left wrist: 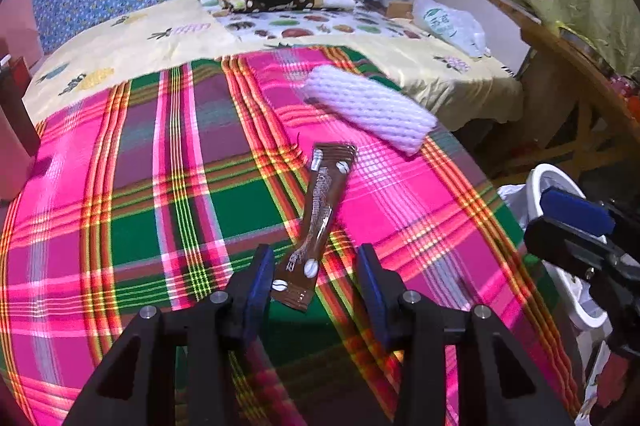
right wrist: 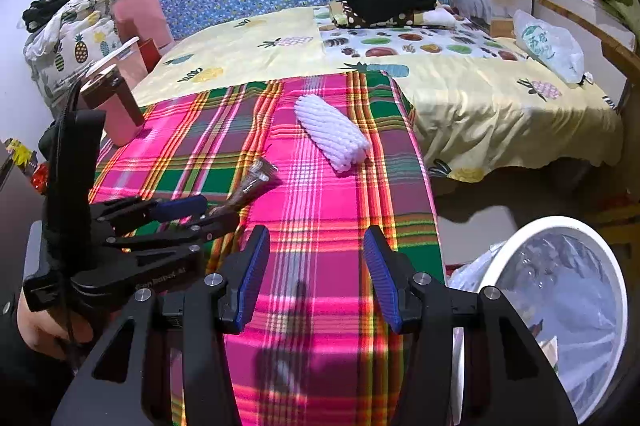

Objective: Collect trash
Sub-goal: 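Grasp the brown chocolate wrapper with the left gripper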

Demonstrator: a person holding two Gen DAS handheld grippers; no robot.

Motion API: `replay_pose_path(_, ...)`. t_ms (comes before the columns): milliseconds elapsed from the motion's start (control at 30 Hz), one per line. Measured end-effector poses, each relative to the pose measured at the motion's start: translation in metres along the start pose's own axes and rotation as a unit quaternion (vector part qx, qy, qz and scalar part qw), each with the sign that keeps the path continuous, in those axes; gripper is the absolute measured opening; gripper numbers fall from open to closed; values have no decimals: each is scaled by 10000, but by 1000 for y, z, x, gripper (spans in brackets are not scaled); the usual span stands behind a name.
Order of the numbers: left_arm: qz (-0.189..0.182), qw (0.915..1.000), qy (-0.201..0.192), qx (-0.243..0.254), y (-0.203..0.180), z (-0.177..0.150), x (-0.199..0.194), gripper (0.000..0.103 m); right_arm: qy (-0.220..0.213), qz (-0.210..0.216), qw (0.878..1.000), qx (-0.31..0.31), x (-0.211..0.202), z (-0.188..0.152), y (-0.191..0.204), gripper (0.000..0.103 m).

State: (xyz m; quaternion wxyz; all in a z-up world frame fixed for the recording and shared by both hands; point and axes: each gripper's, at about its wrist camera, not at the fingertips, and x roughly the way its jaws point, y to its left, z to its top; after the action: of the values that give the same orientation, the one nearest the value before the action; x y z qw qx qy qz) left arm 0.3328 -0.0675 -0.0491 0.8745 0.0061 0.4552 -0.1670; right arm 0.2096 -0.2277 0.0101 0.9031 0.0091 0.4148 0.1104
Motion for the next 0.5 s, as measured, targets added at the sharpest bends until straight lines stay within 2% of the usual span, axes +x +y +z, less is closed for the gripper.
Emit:
replay_pose_path(67, 128, 9999, -54, 41, 0, -1, 0, 27, 24, 19, 10000, 30, 5, 3, -3, 50)
replay_pose_path(167, 83, 9999, -51, -26, 3, -2, -2, 27, 67, 59, 9999, 90, 12, 7, -8, 50)
replay_pose_path(500, 295, 9990, -229, -263, 18, -1, -15, 27, 95, 80, 9999, 39, 36, 27, -10, 50)
